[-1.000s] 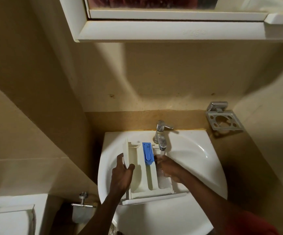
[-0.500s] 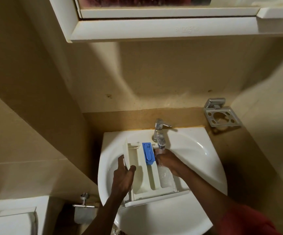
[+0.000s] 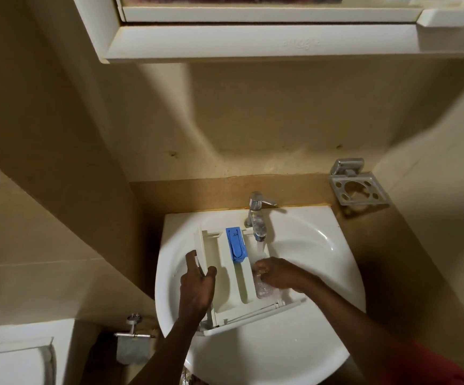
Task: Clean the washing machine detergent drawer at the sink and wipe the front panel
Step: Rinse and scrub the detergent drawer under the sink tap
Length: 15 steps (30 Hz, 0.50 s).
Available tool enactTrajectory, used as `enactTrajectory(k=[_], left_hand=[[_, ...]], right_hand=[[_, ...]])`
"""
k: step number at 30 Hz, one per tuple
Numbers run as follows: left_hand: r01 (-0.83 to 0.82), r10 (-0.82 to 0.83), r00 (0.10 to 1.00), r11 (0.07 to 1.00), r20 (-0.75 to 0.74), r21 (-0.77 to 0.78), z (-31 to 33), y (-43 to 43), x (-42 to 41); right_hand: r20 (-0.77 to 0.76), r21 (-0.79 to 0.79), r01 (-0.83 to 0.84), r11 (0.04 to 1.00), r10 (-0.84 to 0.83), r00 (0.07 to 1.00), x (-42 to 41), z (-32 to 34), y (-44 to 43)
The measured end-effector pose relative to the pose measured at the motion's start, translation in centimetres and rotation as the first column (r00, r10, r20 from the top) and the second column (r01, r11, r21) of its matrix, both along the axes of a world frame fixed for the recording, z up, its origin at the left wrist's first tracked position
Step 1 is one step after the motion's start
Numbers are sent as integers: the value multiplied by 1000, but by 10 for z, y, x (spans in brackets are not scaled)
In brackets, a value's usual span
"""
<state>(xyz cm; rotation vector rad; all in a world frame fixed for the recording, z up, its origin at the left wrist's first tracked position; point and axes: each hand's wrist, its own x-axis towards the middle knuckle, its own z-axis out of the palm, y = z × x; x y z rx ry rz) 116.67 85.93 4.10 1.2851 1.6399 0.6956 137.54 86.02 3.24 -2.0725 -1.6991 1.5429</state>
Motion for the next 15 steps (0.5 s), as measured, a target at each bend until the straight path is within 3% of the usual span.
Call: enactTrajectory(k=[2,7,9,12,13,15], left_hand=[[6,-6,1000,1000,2,7,0,-1,0],[8,-8,1000,1000,-20,13,2,1,0],[14,-14,1000,1000,-8,4,1,2,-1],[22,-23,1000,1000,-12,-8,-1,2,-3],[26,-26,1000,1000,-16,-10,-1,2,-3],[27,-27,1000,1000,-12,-12,-1,2,-4]], right_hand=[[63,131,-10,991,2,998,-16,-9,-5],[-15,5,7,1000,-7,1000,-15,-17,-12],[8,6,88,996,-88,996,-6,-8,-2],[30,177,257,950,-266,963,-6,-4,10],[5,239,300,923,-310,951,-11,-7,13],[-195,245,419,875,-379,905,-21,-12,12]])
